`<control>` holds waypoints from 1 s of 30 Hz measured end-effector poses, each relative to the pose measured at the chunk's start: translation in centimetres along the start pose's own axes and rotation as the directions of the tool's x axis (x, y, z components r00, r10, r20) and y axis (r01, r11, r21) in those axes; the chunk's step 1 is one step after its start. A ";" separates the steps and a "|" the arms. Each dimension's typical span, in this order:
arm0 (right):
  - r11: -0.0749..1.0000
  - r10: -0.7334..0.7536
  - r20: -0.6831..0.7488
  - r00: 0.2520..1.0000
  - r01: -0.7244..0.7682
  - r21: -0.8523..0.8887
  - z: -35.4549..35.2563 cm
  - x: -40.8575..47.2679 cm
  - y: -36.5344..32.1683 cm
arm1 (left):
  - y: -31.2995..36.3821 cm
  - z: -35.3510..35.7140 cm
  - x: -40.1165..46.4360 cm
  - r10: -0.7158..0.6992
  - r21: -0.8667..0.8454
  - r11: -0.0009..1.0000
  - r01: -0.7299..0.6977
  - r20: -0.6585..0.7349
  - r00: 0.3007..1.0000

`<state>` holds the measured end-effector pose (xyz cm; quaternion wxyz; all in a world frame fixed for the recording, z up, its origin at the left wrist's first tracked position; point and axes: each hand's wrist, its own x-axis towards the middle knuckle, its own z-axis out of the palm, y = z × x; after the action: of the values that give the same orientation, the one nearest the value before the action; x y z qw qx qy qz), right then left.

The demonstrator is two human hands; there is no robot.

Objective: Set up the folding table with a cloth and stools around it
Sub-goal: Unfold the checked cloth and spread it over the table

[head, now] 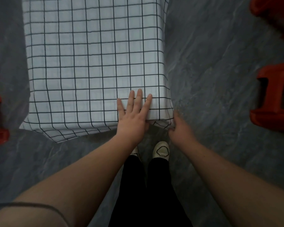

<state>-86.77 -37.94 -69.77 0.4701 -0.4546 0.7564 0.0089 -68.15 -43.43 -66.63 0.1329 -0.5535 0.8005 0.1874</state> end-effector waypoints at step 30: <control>0.893 -0.409 -0.061 0.910 0.386 -0.231 -2.1 -5.5 -8.9 | -2.0 -3.0 -3.3 -0.126 -0.095 0.987 0.130 0.043 0.991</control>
<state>-81.23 -40.31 -60.98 0.3687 -0.6474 0.6663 -0.0308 -65.15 -42.62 -62.81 0.1323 -0.6059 0.7507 0.2277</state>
